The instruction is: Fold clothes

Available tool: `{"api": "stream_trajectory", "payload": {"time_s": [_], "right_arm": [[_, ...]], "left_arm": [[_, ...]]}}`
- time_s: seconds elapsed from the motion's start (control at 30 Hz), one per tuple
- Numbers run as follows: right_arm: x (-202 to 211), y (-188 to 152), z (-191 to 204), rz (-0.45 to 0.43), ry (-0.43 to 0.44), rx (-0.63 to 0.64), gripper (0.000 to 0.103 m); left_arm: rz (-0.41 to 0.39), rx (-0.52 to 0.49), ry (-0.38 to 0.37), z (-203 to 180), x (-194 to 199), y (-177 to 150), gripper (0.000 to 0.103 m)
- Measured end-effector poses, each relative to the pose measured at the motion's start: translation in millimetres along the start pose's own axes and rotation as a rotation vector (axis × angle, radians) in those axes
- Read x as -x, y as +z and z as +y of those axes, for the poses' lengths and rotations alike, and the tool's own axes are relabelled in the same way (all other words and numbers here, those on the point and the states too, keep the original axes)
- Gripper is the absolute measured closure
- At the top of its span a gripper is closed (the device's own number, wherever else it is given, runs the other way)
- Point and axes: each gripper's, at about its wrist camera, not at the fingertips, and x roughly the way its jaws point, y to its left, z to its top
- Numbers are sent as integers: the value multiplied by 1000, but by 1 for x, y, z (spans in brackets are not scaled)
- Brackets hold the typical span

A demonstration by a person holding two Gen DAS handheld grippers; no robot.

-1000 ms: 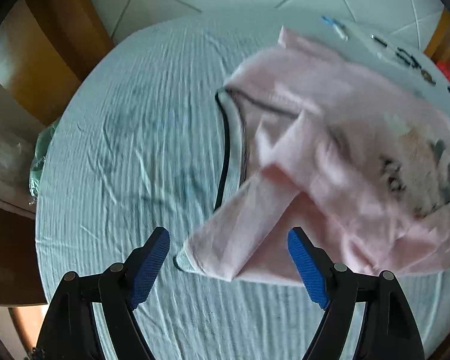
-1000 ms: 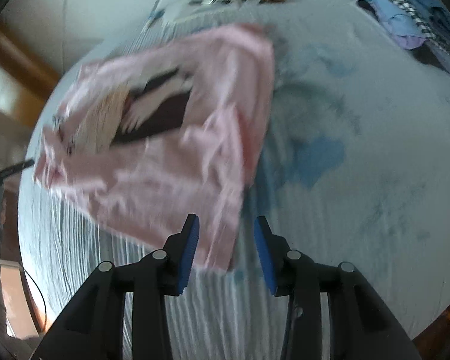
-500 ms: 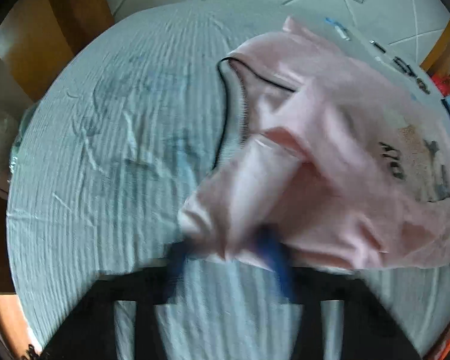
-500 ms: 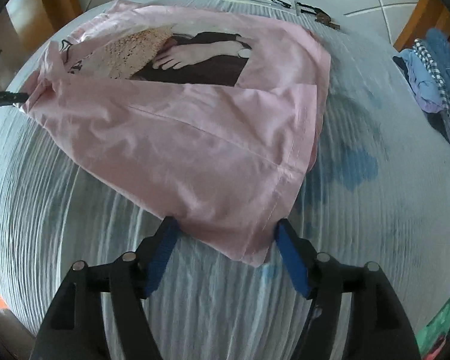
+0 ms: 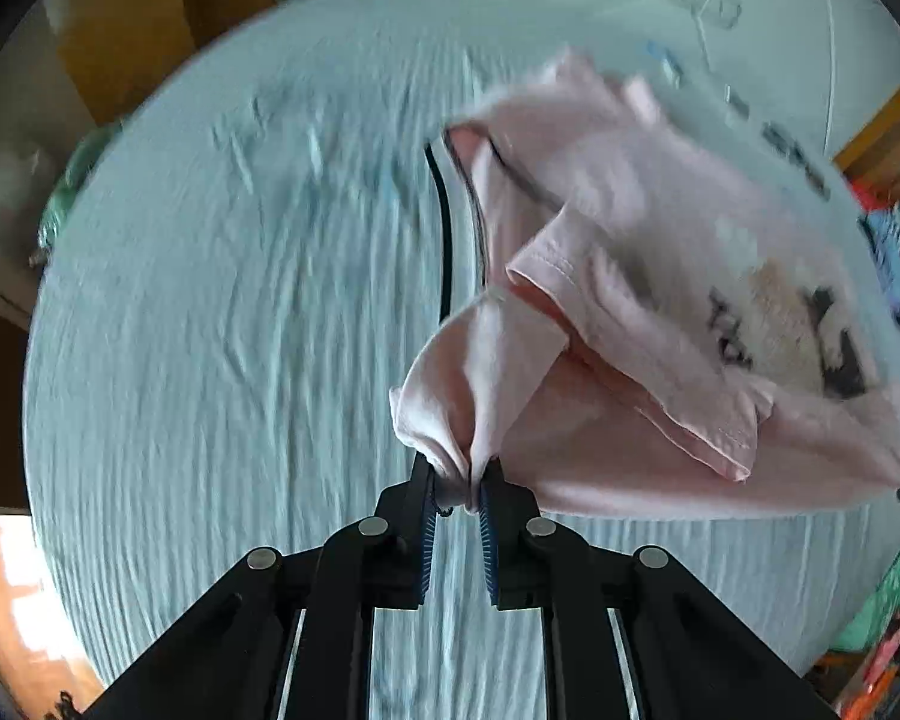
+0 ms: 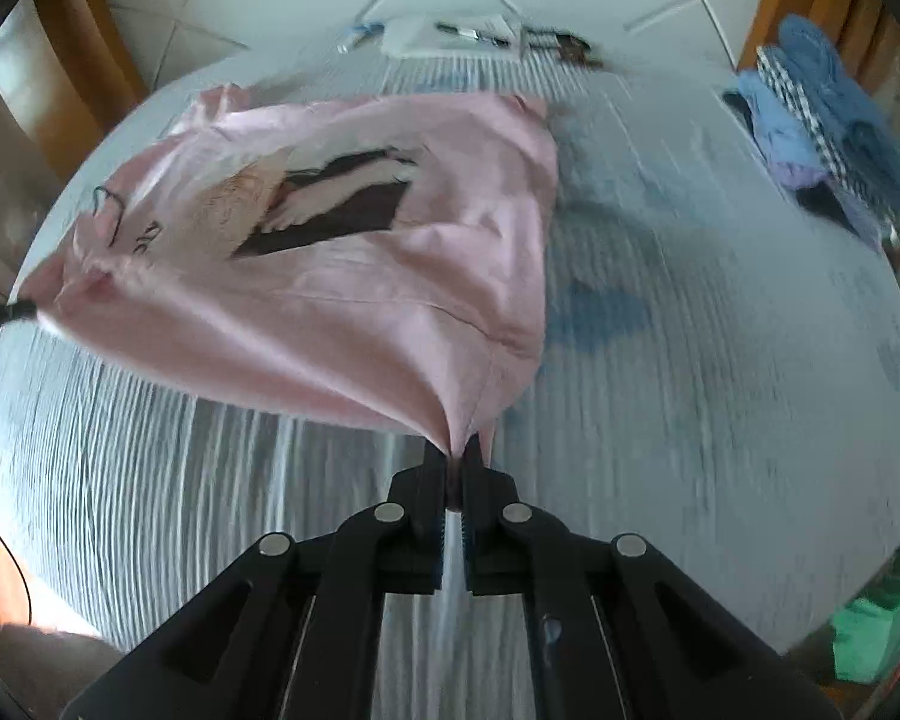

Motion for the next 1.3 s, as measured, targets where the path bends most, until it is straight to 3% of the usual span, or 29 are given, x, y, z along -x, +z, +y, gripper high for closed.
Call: {"api": "stream_trajectory", "payload": {"time_s": [0.1, 0.2, 0.23, 0.27, 0.33, 0.43, 0.6, 0.7, 0.77, 0.8, 0.83, 0.87, 0.93, 1.1, 1.2, 1.3], "right_arm": [[-5, -8, -10, 66, -17, -3, 93], [-2, -13, -24, 93, -62, -25, 63], [4, -12, -31, 80, -70, -44, 48], [12, -11, -38, 62, -79, -64, 39], [29, -2, -41, 3, -59, -81, 38], [51, 20, -33, -93, 27, -84, 38], [58, 55, 45, -175, 247, 54, 38], [48, 66, 98, -155, 308, 160, 46], [36, 69, 126, -122, 339, 208, 58], [29, 70, 136, -105, 348, 226, 59], [22, 71, 142, -87, 349, 240, 60], [15, 72, 148, -65, 356, 253, 62], [4, 73, 157, -24, 374, 274, 64], [-18, 76, 161, 30, 388, 267, 65], [-22, 78, 157, 36, 381, 258, 65], [-9, 78, 161, -10, 403, 292, 65]], "left_arm": [[-21, -28, -3, -7, 18, -6, 80], [-76, -54, -9, -15, 47, -7, 71], [-94, -63, -12, -18, 57, -7, 61], [-113, -72, -14, -20, 67, -7, 49], [-144, -102, -24, -30, 79, 1, 44], [-130, -149, -27, -45, 62, 22, 44], [-66, -181, -7, -56, 14, 46, 44], [-24, -192, -29, -58, -11, 51, 44], [-28, -181, -60, -59, -14, 58, 48], [-38, -172, -73, -60, -12, 63, 55], [-49, -163, -85, -61, -11, 68, 73], [-59, -155, -97, -62, -9, 73, 79], [-80, -137, -121, -63, -6, 83, 84], [-129, -91, -169, -65, 2, 107, 83], [-137, -65, -78, -55, 10, 119, 75], [-113, -89, -23, -42, 14, 103, 70]]}}
